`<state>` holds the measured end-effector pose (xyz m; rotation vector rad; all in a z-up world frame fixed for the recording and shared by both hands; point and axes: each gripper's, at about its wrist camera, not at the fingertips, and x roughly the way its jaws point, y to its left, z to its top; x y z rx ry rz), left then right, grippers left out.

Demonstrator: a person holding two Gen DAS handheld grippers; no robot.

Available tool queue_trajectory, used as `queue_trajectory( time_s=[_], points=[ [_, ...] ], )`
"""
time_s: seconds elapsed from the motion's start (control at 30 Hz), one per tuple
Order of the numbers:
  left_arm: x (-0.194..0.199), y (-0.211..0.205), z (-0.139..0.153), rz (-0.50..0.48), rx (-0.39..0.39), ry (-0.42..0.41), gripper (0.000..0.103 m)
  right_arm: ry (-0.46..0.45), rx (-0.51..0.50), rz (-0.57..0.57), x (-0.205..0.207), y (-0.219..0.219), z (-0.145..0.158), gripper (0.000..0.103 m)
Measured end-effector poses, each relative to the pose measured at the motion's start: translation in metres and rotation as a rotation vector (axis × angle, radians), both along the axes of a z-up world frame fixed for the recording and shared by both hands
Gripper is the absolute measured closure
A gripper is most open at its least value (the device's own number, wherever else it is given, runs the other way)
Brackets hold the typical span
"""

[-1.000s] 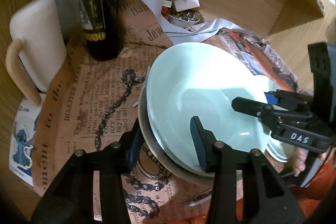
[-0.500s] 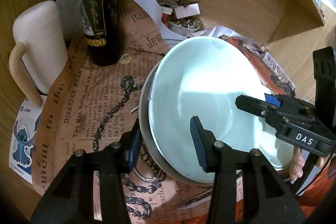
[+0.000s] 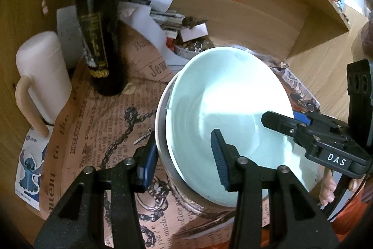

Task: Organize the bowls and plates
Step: 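Lower the mint green bowl into the stacked bowls and open the left gripper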

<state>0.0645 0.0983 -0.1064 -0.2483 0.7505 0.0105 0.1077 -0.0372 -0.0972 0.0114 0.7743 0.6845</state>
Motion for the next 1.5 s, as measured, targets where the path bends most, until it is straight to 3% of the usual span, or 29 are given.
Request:
queue_trajectory(
  time_s=[0.63,1.5],
  points=[
    [0.014,-0.052,0.013,-0.113,0.014,-0.044,0.059,-0.037,0.017,-0.118,-0.017,-0.062,0.011,0.067],
    [0.036,-0.107,0.011,-0.239,0.019,-0.013,0.059,-0.021,0.016,-0.232,-0.027,-0.123,0.005,0.067]
  ],
)
